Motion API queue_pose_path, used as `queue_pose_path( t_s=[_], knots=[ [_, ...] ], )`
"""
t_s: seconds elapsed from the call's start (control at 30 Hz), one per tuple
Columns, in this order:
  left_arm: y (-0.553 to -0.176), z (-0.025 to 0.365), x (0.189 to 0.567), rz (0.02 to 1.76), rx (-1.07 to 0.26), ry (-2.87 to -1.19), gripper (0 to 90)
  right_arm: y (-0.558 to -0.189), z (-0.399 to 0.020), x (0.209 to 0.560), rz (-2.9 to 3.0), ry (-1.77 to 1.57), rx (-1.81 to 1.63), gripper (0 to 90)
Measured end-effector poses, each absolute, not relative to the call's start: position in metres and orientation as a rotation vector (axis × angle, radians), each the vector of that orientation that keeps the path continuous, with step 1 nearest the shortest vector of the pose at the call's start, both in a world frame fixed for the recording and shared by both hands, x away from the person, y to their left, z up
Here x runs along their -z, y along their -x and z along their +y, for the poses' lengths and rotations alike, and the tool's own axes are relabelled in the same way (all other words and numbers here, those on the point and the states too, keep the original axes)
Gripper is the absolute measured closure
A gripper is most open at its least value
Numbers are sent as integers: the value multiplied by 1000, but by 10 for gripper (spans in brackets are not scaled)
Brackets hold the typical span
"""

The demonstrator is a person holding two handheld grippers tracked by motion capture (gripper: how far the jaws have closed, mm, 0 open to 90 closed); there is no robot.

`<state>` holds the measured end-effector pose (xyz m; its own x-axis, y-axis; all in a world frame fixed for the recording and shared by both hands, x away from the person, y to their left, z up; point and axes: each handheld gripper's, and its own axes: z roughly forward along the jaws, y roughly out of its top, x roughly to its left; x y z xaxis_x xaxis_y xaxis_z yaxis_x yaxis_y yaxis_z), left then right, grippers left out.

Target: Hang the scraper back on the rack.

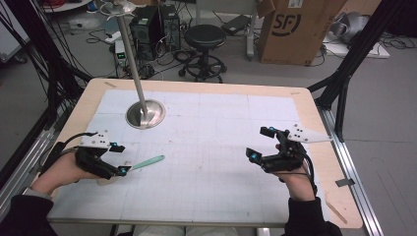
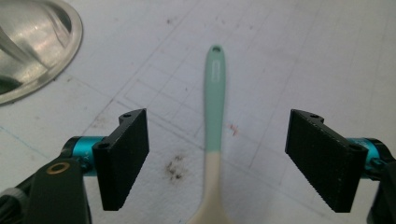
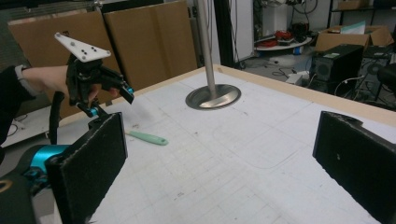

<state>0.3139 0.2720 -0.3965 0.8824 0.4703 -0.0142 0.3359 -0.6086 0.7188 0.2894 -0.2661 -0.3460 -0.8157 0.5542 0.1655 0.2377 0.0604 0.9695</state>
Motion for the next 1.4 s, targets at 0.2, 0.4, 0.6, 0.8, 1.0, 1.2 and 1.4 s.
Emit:
queue_pose_path(
  t_s=[0.2,0.4,0.6,0.8,1.0,1.2,1.4],
  knots=[
    [-324,263,395,582,-176,-2407,269,-287,-266,346,2099,-803,-1825,18],
    [-328,253,403,559,-90,-2539,295,-288,-267,346,2100,-800,-1824,18],
    [-331,245,409,567,-103,-2635,410,-288,-265,347,2110,-803,-1822,18],
    [-329,240,412,594,-144,-2710,538,-289,-263,347,2121,-791,-1822,18],
    [-328,237,410,608,-116,-2757,648,-290,-261,349,2132,-793,-1816,18],
    [-332,223,408,623,-83,-2849,719,-290,-259,349,2140,-788,-1813,18],
    [-335,216,407,631,-66,-2885,799,-291,-257,349,2146,-787,-1815,18]
  ],
)
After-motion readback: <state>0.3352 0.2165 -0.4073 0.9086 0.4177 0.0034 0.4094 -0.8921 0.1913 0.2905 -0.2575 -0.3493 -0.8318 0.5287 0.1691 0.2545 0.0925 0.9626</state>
